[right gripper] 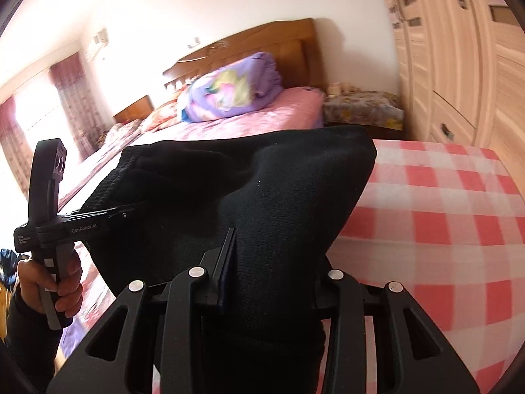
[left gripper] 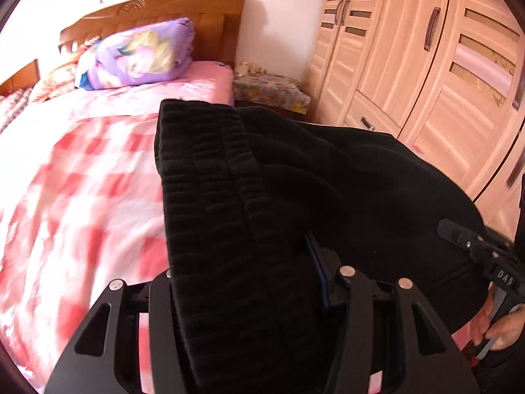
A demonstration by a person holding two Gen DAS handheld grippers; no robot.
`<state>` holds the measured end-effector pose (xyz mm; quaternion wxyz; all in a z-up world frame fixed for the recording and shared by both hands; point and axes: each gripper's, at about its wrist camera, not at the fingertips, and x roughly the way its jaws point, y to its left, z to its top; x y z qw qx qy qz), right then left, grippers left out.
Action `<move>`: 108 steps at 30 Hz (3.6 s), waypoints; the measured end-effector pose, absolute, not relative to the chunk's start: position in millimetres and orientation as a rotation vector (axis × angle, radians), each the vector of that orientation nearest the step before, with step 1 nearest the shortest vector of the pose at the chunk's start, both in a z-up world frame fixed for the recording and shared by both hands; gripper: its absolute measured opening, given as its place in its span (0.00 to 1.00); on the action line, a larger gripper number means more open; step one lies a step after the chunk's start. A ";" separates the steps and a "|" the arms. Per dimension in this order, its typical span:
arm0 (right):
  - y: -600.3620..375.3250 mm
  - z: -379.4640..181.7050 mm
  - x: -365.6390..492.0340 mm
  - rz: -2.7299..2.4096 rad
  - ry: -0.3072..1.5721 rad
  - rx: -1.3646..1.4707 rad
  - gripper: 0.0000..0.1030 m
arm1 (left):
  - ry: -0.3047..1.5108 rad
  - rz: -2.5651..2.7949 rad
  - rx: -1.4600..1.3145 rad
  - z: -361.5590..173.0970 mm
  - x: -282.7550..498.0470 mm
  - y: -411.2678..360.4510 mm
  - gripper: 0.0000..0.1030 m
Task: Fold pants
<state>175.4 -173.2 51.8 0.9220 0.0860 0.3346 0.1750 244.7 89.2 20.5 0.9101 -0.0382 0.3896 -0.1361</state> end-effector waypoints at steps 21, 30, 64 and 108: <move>-199.1 30.3 55.6 -0.004 0.595 0.129 0.96 | 0.436 0.121 0.166 45.9 148.7 -8.2 0.99; -189.6 -3.6 9.9 -0.095 0.639 0.135 0.96 | 0.674 -0.014 0.101 -8.9 93.3 -14.3 0.99; -189.3 -14.3 9.9 -0.135 0.654 0.141 0.96 | 0.643 -0.040 0.127 -29.8 60.4 -21.6 0.99; -186.2 -23.0 8.9 -0.124 0.665 0.155 0.96 | 0.666 -0.046 0.129 -39.0 58.9 -14.9 0.99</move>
